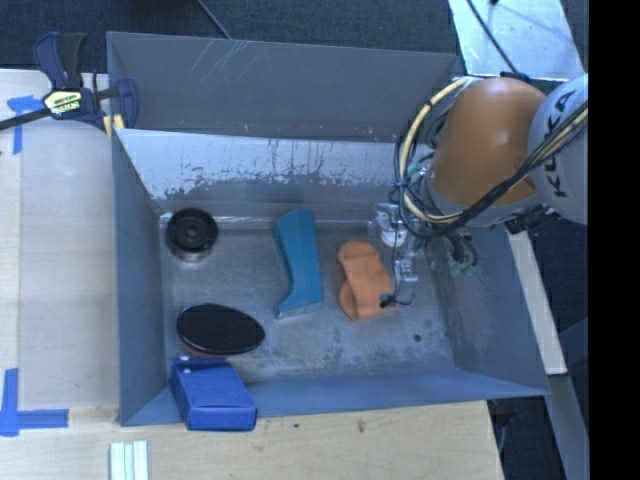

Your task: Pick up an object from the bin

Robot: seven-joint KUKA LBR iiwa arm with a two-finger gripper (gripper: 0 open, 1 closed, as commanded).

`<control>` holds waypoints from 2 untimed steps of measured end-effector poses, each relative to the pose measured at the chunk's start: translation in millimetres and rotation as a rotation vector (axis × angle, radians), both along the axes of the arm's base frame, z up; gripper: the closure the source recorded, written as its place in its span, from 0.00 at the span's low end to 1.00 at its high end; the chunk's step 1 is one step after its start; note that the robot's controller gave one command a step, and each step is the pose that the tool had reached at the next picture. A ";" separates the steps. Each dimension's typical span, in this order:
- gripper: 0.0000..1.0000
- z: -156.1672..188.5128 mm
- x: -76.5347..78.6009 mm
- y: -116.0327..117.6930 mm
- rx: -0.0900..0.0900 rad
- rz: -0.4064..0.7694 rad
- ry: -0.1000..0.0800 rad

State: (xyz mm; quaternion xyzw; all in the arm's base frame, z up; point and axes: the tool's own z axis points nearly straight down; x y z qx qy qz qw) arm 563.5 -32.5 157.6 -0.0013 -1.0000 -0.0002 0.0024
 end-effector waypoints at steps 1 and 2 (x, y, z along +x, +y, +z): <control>0.00 4.9 1.5 0.0 0.000 0.001 -0.008; 0.00 -29.0 15.9 -3.2 0.000 -0.059 -0.015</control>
Offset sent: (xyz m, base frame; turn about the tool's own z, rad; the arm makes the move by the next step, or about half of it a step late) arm 0.0270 -0.0058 -0.0763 0.1286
